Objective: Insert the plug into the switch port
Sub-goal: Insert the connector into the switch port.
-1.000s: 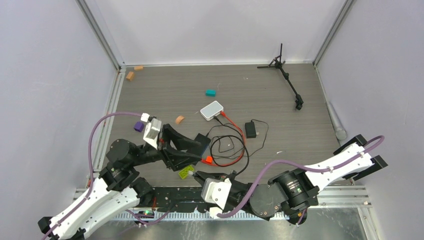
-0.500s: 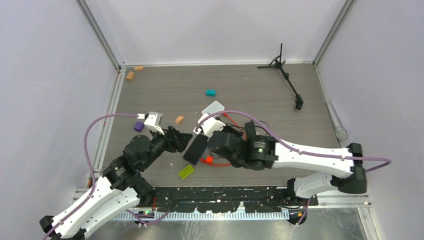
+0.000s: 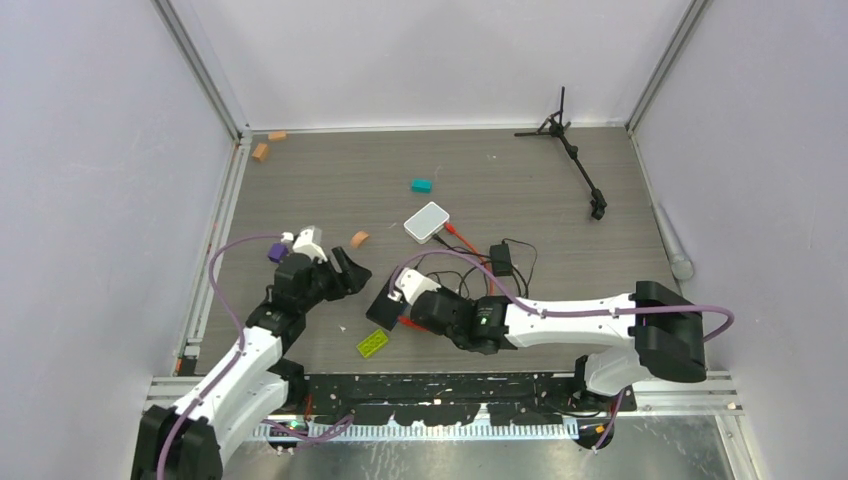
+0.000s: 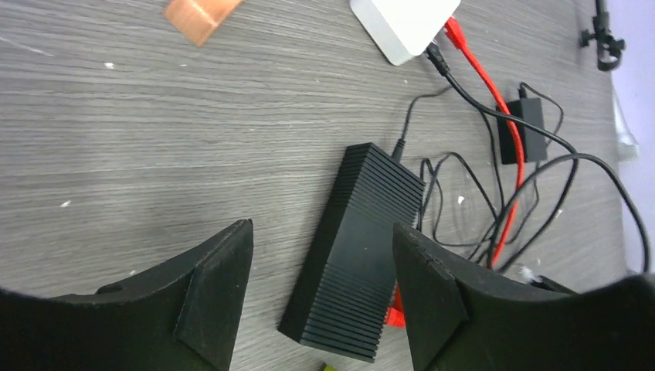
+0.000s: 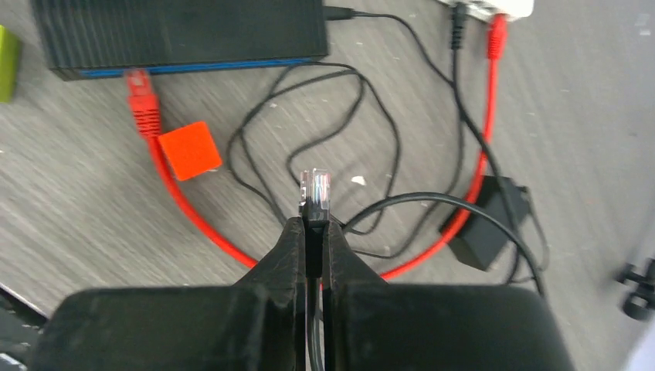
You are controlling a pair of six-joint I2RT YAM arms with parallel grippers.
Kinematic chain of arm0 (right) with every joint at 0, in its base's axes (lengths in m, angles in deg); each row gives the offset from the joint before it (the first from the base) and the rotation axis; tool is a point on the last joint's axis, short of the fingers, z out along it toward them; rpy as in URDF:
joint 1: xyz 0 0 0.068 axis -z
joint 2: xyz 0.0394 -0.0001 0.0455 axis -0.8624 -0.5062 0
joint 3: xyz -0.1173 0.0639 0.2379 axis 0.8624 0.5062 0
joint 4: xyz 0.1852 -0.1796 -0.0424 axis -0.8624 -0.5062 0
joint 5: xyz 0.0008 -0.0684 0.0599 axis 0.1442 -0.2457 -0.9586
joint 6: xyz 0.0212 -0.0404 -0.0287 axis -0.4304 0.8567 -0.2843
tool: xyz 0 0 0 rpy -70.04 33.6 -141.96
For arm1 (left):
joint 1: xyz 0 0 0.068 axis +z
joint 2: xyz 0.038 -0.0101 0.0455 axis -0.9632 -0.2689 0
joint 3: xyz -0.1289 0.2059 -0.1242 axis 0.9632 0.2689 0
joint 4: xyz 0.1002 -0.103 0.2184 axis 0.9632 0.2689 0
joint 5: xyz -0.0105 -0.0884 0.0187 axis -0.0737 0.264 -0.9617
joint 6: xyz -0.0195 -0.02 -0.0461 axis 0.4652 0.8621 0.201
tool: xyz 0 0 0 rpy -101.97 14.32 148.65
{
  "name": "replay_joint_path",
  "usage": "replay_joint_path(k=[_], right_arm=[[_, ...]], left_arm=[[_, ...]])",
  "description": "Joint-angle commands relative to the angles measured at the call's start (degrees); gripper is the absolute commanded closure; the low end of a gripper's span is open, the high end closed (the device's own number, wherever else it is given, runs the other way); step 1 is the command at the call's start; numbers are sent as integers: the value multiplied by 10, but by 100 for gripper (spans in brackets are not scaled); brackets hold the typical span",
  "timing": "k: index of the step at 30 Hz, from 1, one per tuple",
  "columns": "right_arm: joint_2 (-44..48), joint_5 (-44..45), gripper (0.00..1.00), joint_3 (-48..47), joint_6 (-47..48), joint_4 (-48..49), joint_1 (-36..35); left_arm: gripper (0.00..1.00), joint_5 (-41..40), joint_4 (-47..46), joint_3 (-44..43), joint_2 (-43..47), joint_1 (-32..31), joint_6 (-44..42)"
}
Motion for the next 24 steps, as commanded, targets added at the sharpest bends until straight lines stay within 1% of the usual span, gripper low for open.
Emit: replay_joint_path(k=[1,4,6,9,15,21,24], right_arm=[[0,-128,100,23,-42,157,30],[-12,-218,100,40,-66,194,72],[-18,-255,100,43,-73,207,92],[-26,-301,100,32,-85,206,109],[-54,-332,100,20,-113,212,109],[-85,-358,100,7,-134,232,107],[-98,-352,99,-3,-139,239,101]], left_arm=[[32,121,-169,-2,-51,20,10],[33,147,-196,-9,-97,20,-3],[33,158,-196,-16,-114,20,-18],[33,151,-192,-16,-116,20,-34],[33,123,-172,-2,-81,20,-55],[32,81,-128,21,-11,20,-71],[31,72,-108,30,20,20,-74]])
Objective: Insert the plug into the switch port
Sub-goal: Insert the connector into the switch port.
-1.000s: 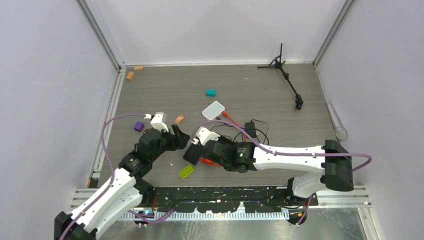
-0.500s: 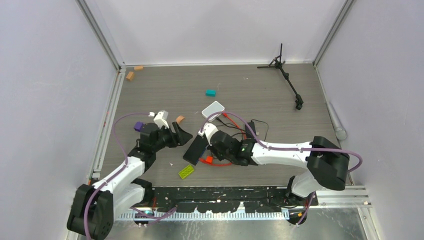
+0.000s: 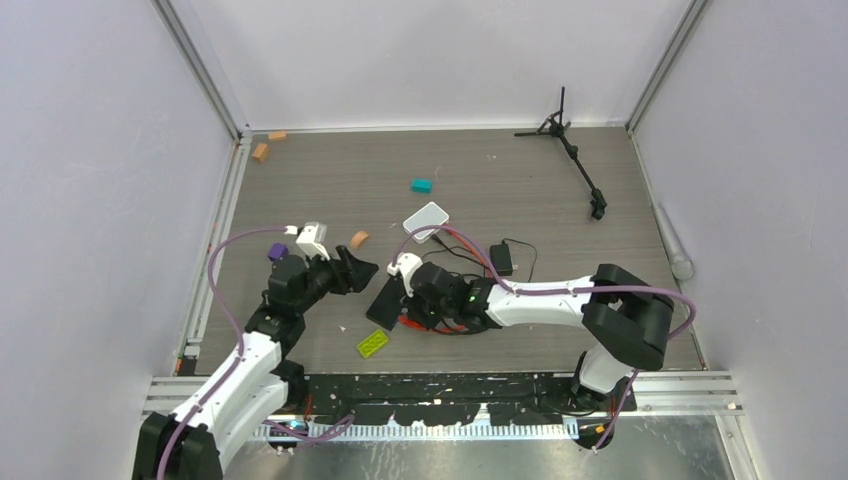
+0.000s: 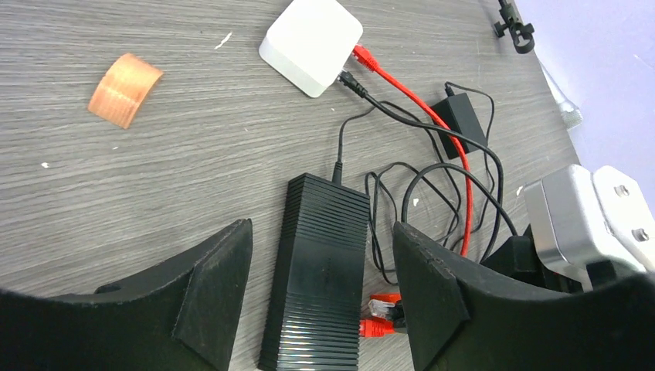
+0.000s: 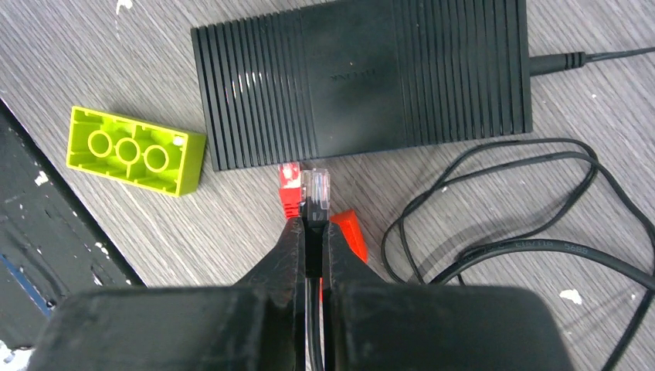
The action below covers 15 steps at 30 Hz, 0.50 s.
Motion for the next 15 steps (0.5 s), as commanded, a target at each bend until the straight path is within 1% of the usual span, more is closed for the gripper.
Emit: replay_joint_path(k=[1,8,12,15], right_arm=[[-12,-8,99,-37,-23,44,-9],[-23,9,100,-42,-41,26,-18],[-30,29,100,-40,-60,-23,-19],[-28,72,100,-36,-80,-71,-19]], left_arm=[[31,-29,27,15,40,3,-22],[30,-32,37,23,61,3,-20],[30,-37,35,23,58,3,-19],[30,-38,32,22,51,3,-19]])
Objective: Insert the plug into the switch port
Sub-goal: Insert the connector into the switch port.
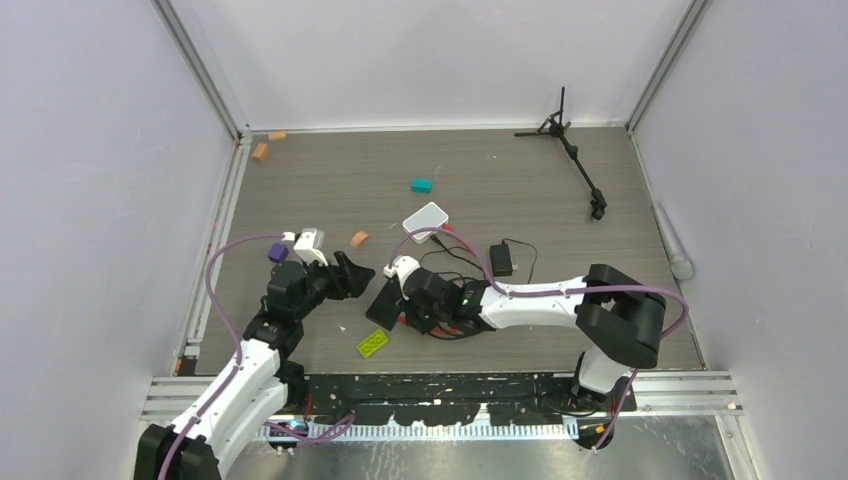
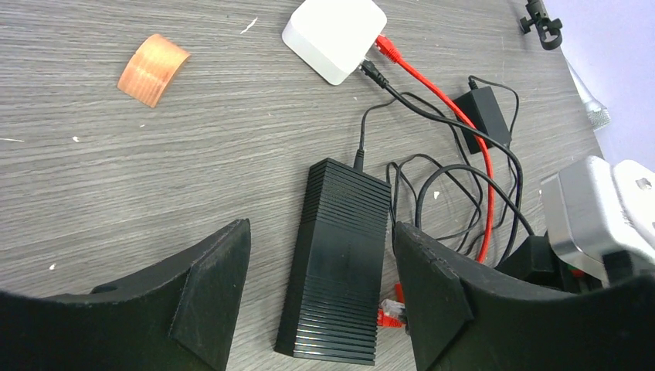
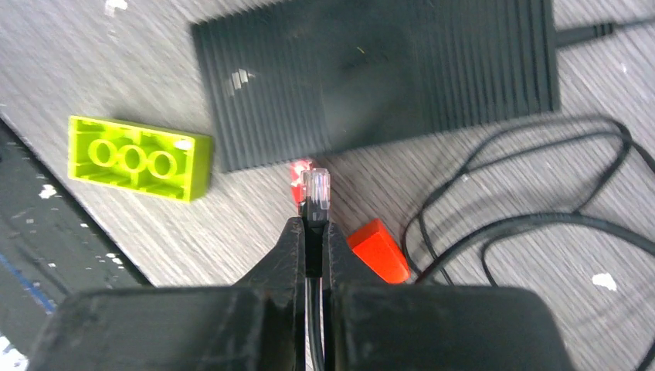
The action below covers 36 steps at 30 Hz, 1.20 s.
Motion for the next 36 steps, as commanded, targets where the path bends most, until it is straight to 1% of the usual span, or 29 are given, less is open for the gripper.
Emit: replay_joint_path(k=[1,5,9,11,13,17,20,24,29,32,34,36], right_arm=[[1,71,99,-10,-40,-77,-2],[23,139,99,-3,-62,-144,-2],[46,250,100,-8,-82,-231,0],[59,275,100,-8,-78,-239,-1],[78,234,99,5,-50,-189,-1],[105,123,100,42,-13,-40,0],[102,80,100,51,11,26,-2],[89,68,100,61,32,106,-2],[60,81,99,62,70,126,-3],[58,91,100,78,86,140,-3],[61,103,100,95,95,159,-2],[60,110,100,109,104,169,-2]], left_arm=[[30,-8,-8,-1,-4,3,-8],[30,-11,-15,-1,-10,3,-8],[29,-16,-27,-1,-20,3,-9],[29,-13,-39,-1,-29,3,-8],[28,-4,-59,-1,-45,3,-6],[29,49,-120,-2,-91,3,-3],[30,76,-147,-5,-128,3,-2],[34,85,-170,-5,-162,3,8],[37,82,-188,-6,-195,3,30],[37,81,-152,-24,-201,3,33],[37,56,-135,-25,-206,3,41],[37,50,-126,-25,-212,3,47]])
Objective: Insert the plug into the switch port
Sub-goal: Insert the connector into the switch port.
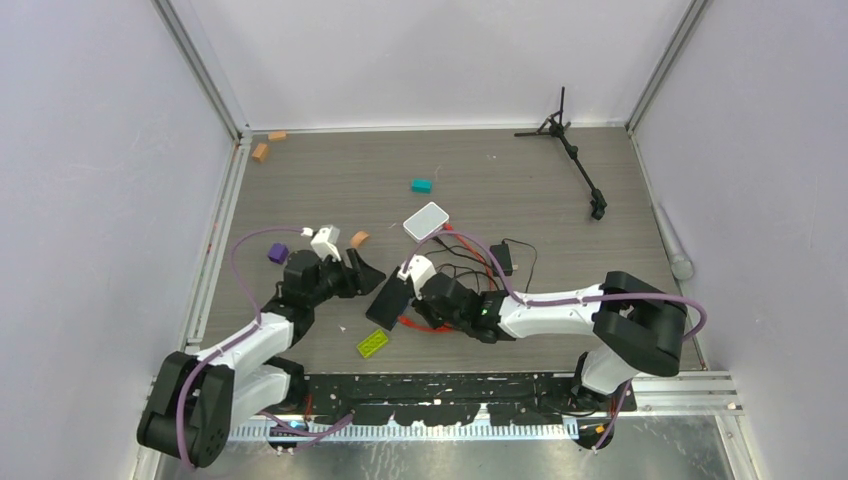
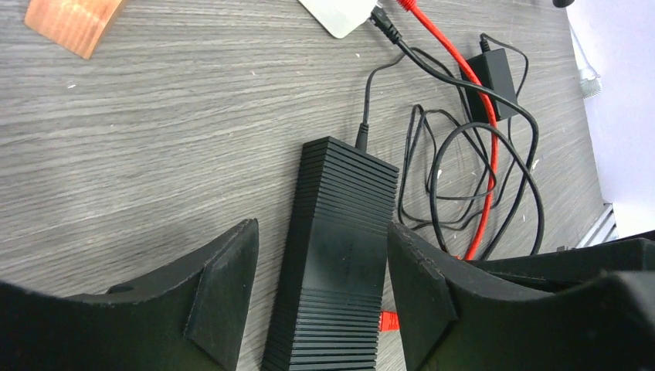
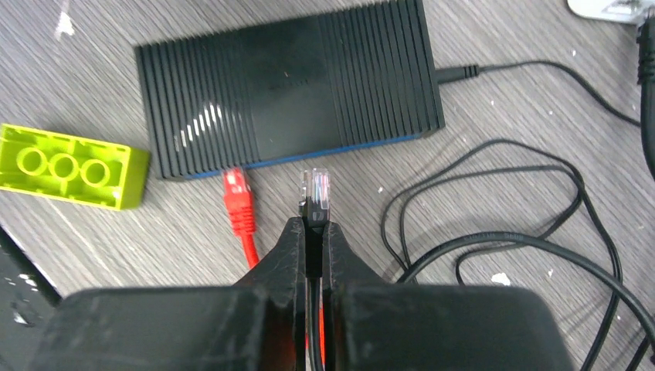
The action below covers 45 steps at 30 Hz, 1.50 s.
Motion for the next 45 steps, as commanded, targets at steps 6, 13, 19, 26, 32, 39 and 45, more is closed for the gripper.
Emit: replay_joint_path(k=[6,13,19,26,32,39,45], right_arm=[[-2,30,100,34,53,65,-3],[-11,62,100,30,67,74,-6],[-24,64,100,23,64,67,-6],[-26,79,100,28,54,77,-5],[-17,101,100,-2,103,17,4],[-2,99,100,-8,130,-22,18],[-24,53,100,5,112,3,18]], left_arm=[[38,-6,-5,-22,-53,3,25],[40,7,-91,-27,-126,-4,90],[38,24,-166,-32,-177,-12,64],[38,61,-266,-28,-254,-23,89],[39,65,-307,-22,-291,-26,93],[39,63,-310,-19,-285,-26,88],[39,60,-318,-14,-294,-26,89]])
